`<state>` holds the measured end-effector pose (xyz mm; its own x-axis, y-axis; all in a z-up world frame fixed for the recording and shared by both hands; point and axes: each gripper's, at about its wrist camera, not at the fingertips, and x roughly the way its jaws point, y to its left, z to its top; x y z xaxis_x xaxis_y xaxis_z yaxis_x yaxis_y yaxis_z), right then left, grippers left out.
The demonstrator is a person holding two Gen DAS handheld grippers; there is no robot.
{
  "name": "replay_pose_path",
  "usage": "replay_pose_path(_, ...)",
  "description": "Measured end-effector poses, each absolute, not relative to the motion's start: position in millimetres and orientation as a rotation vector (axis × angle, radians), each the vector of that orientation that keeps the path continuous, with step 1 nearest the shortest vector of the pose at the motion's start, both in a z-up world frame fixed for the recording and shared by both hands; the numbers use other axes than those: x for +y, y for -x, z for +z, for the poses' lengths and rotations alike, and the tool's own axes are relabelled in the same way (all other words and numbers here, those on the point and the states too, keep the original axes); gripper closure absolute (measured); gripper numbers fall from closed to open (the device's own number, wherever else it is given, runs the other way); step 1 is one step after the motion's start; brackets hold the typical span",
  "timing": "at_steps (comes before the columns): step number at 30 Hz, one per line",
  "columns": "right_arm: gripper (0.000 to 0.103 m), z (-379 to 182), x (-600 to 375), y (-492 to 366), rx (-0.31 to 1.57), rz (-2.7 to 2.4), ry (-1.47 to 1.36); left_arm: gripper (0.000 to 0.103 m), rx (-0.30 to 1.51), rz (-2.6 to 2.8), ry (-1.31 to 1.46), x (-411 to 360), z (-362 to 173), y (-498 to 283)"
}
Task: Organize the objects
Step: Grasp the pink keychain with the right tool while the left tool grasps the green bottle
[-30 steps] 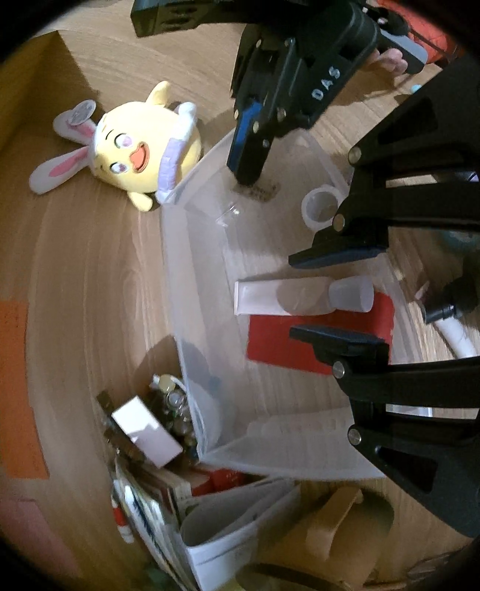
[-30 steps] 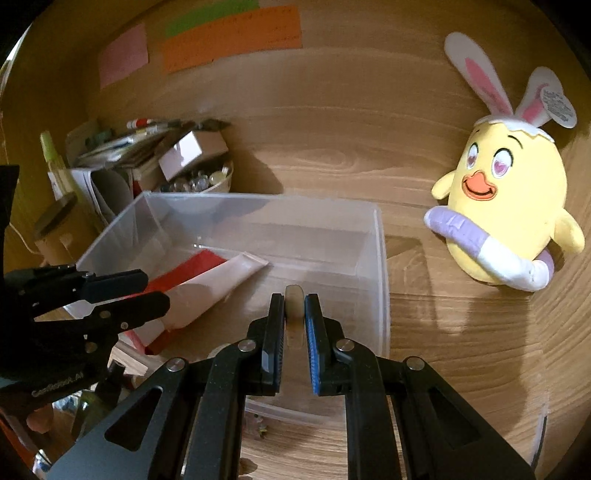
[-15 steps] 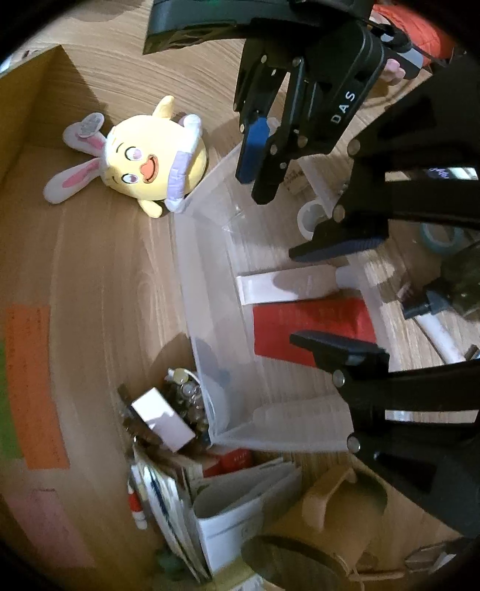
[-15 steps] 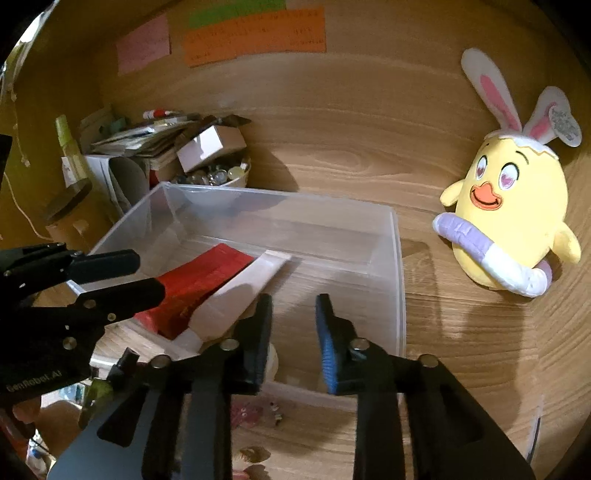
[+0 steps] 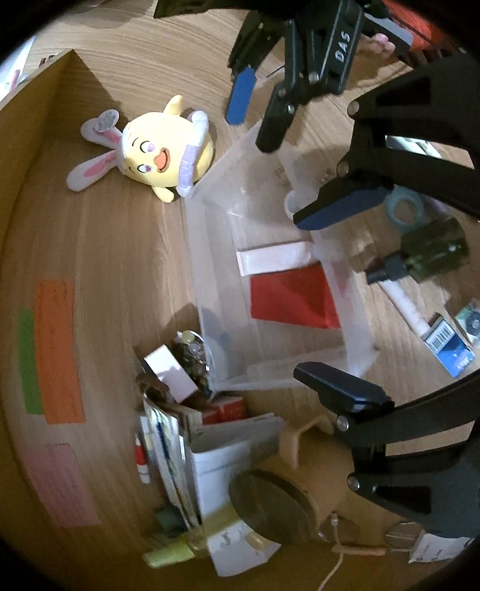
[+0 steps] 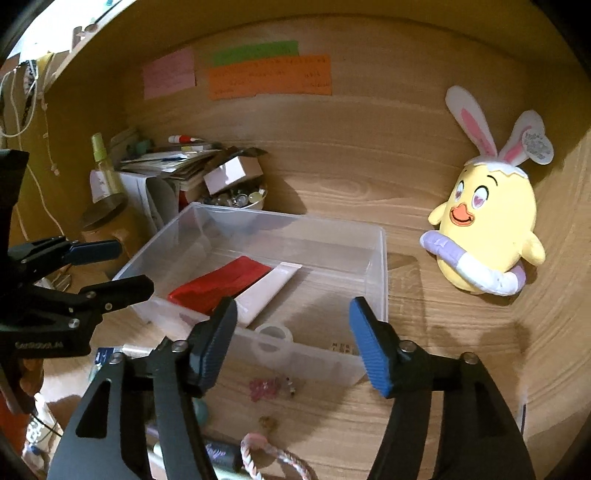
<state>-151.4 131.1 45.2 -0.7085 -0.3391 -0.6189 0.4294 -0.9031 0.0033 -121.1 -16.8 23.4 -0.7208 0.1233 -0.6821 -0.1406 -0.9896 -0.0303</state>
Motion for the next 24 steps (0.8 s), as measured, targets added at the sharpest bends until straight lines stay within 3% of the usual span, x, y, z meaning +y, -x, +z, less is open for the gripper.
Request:
replay_pose_path(15, 0.036, 9.7, 138.4, 137.7, 0.233, -2.534, -1.038, 0.028, 0.053, 2.735, 1.267, -46.4, -21.7, 93.3)
replay_pose_path(24, 0.036, -31.1, 125.2, 147.9, 0.321, -2.481, -1.175, 0.028, 0.188, 2.726, 1.364, -46.2, -53.0, 96.8)
